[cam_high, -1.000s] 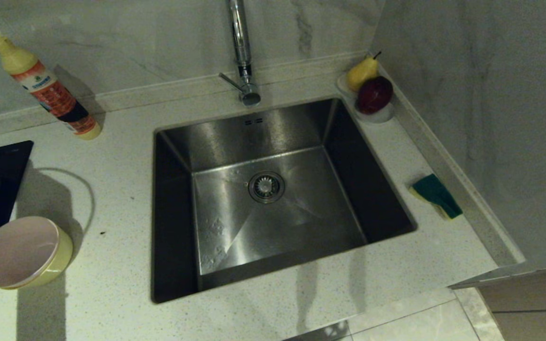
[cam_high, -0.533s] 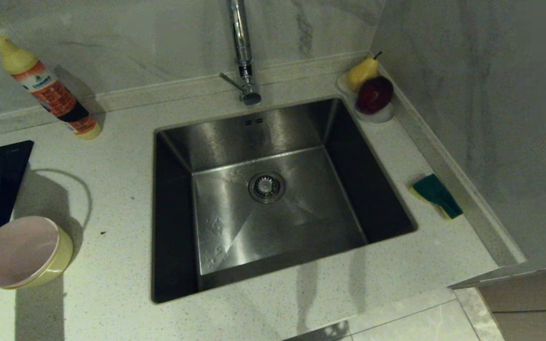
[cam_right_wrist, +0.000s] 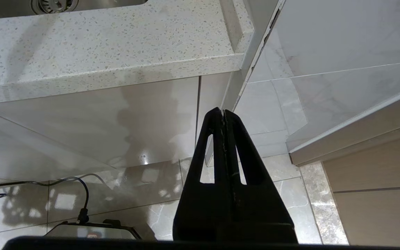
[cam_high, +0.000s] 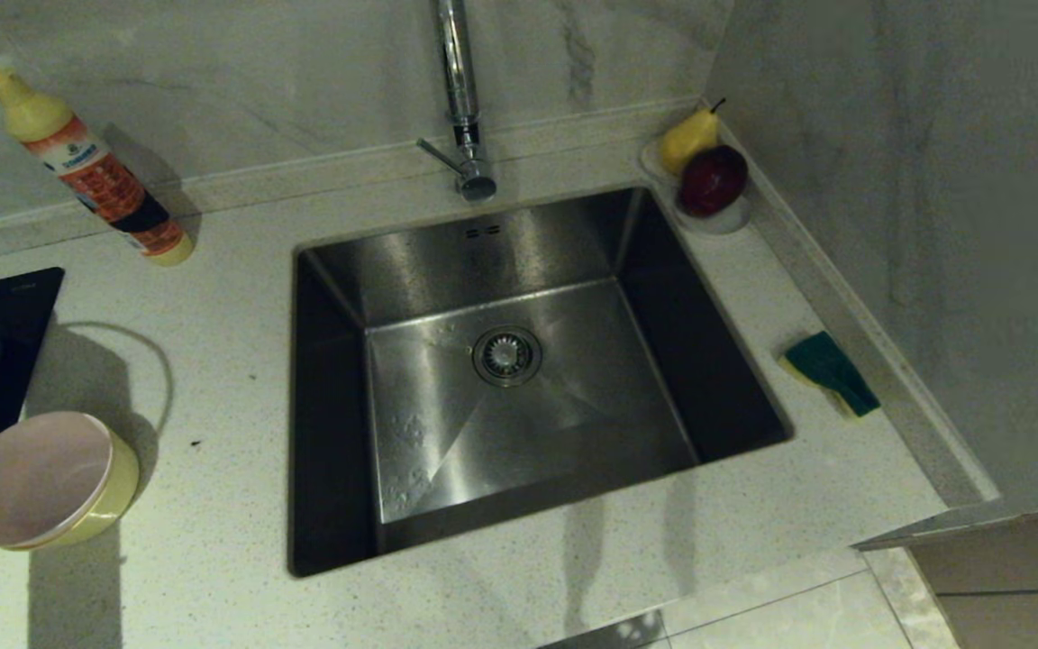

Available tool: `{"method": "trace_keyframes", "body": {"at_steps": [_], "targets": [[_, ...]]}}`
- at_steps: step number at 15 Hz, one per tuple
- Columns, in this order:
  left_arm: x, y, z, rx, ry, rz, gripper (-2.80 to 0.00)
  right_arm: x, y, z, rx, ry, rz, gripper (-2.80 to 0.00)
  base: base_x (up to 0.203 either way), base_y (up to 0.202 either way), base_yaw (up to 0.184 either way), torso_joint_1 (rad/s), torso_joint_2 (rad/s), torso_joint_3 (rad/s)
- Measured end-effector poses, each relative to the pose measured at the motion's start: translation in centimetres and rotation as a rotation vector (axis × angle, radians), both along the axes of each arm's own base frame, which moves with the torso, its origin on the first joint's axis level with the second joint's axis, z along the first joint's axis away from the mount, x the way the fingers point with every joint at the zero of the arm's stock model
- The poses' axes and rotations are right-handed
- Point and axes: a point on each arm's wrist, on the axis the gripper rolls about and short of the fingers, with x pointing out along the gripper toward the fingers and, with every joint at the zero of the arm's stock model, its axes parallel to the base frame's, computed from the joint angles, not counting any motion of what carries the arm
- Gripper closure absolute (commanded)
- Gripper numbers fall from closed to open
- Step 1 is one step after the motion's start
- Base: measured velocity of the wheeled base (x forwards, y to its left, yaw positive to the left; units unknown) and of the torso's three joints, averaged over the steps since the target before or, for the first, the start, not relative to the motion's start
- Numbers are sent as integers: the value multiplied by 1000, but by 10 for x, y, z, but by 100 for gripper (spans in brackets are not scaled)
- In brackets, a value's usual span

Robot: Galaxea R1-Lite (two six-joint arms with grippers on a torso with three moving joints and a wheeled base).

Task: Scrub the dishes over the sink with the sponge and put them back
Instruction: Place the bowl on the bowl

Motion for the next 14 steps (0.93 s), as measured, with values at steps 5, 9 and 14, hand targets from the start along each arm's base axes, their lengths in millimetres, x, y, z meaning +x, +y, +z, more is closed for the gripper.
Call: {"method": "trace_keyframes", "body": {"at_steps": [5,9,14], "targets": [[0,0,0,2,-2,0,0,0,0,0,0,0,-1,0,0,0,0,0,0,0],[-1,-1,3,9,-6,-1,0,0,0,0,0,0,-1,0,0,0,0,0,0,0],[-10,-11,17,12,-2,-10,0,0,0,0,0,0,-1,0,0,0,0,0,0,0]]}}
